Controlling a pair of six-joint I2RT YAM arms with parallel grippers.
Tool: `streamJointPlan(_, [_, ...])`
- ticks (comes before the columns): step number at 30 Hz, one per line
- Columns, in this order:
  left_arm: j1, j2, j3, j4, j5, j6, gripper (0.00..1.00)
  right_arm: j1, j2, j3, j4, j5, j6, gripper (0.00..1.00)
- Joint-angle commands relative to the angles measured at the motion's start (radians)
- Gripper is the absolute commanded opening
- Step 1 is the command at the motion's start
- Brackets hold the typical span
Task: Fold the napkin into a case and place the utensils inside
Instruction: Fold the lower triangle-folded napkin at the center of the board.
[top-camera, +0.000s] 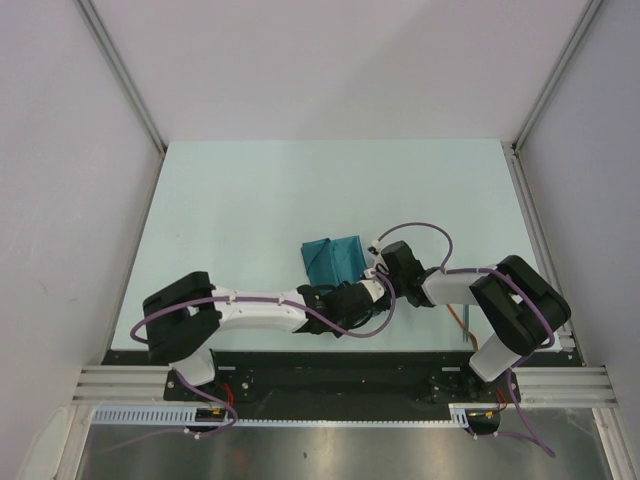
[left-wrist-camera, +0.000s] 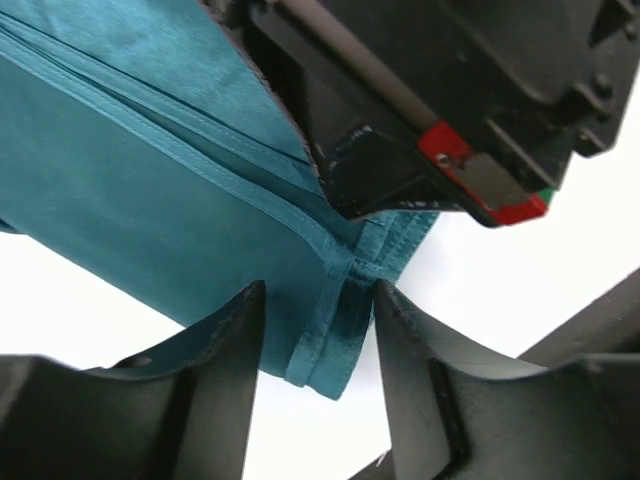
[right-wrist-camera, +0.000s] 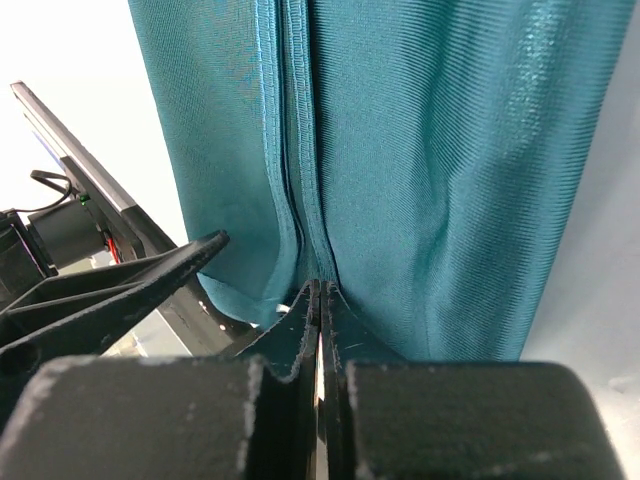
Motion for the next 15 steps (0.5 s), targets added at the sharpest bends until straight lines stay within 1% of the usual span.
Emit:
streamJointPlan(1, [-0.008,0.009,0.043,0.002,-0.063,0.03,0.47,-0.003,-0.009,-0.007,0.019,-0.015,-0.003,0.0])
streamJointPlan(3, [-0.008,0.012,0.048,0.007,-0.054,0.031,0.4,-0.003,-0.009,-0.008,0.02,-0.015,-0.001,0.0])
streamJointPlan(4, [-0.008,0.014,0.052,0.008,-0.042,0.033,0.3,-0.003,-0.008,-0.007,0.02,-0.017,0.0,0.0])
streamJointPlan(5, [-0.01,0.014,0.054,0.007,-0.04,0.034,0.26,-0.003,-0.008,-0.008,0.02,-0.018,-0.001,0.0])
streamJointPlan(7, [-0.01,0.007,0.051,0.014,-0.028,0.033,0.19,-0.005,-0.008,-0.007,0.022,-0.02,0.0,0.0])
streamJointPlan(9, [-0.01,-0.005,0.046,0.022,-0.012,0.03,0.16,-0.005,-0.006,-0.007,0.023,-0.02,0.0,0.0])
streamJointPlan(12, [-0.01,-0.013,0.042,0.034,0.043,0.019,0.15,-0.002,0.003,-0.007,0.025,-0.023,-0.001,0.0])
streamJointPlan(13, [-0.01,-0.014,0.042,0.036,0.058,0.015,0.23,-0.002,0.003,-0.007,0.026,-0.024,-0.001,0.0])
streamJointPlan(15, [-0.01,-0.016,0.04,0.033,0.083,0.01,0.33,0.0,0.003,-0.011,0.026,-0.024,-0.001,0.0])
